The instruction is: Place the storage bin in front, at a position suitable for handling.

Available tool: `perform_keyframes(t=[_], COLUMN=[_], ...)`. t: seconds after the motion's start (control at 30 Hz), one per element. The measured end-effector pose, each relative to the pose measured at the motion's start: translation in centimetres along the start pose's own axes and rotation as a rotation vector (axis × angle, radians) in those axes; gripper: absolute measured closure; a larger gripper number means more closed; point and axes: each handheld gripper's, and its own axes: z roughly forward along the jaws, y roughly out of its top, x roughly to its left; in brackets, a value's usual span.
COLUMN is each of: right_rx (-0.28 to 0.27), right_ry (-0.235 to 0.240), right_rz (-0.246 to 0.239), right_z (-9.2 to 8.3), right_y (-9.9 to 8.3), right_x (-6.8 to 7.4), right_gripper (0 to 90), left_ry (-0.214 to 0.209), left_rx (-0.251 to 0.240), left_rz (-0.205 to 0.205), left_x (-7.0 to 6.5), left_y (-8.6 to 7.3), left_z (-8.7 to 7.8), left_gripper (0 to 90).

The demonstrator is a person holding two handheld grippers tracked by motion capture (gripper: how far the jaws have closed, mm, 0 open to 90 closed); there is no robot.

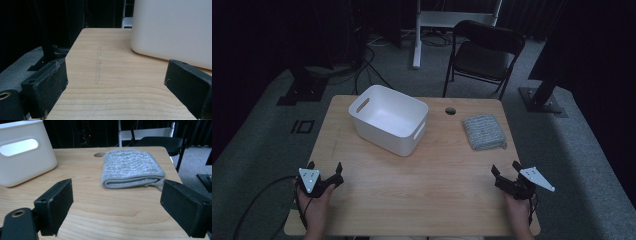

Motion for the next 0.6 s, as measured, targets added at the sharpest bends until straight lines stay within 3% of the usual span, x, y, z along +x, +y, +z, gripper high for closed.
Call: perform_keyframes(t=[0.3,0.43,0.6], right_rx=[0.048,0.047,0.033], right_ry=[0.013,0.023,0.044], right_rz=[0.002,0.023,-0.001], right_z=[0.9,1.1,1.5], right_y=[-0.2,0.8,2.1], right_x=[0.3,0.1,0.2], right_gripper=[10.8,10.8,10.8], left_ry=[-0.005,-0.006,0.005], left_rx=[-0.006,-0.004,-0.005], left_rz=[-0.002,0.0,-0.005], left_x=[-0.1,0.0,0.2], left_y=[0.0,-0.1,-0.1], left_z=[0.0,0.3,0.3], left_gripper=[4.5,4.5,4.5])
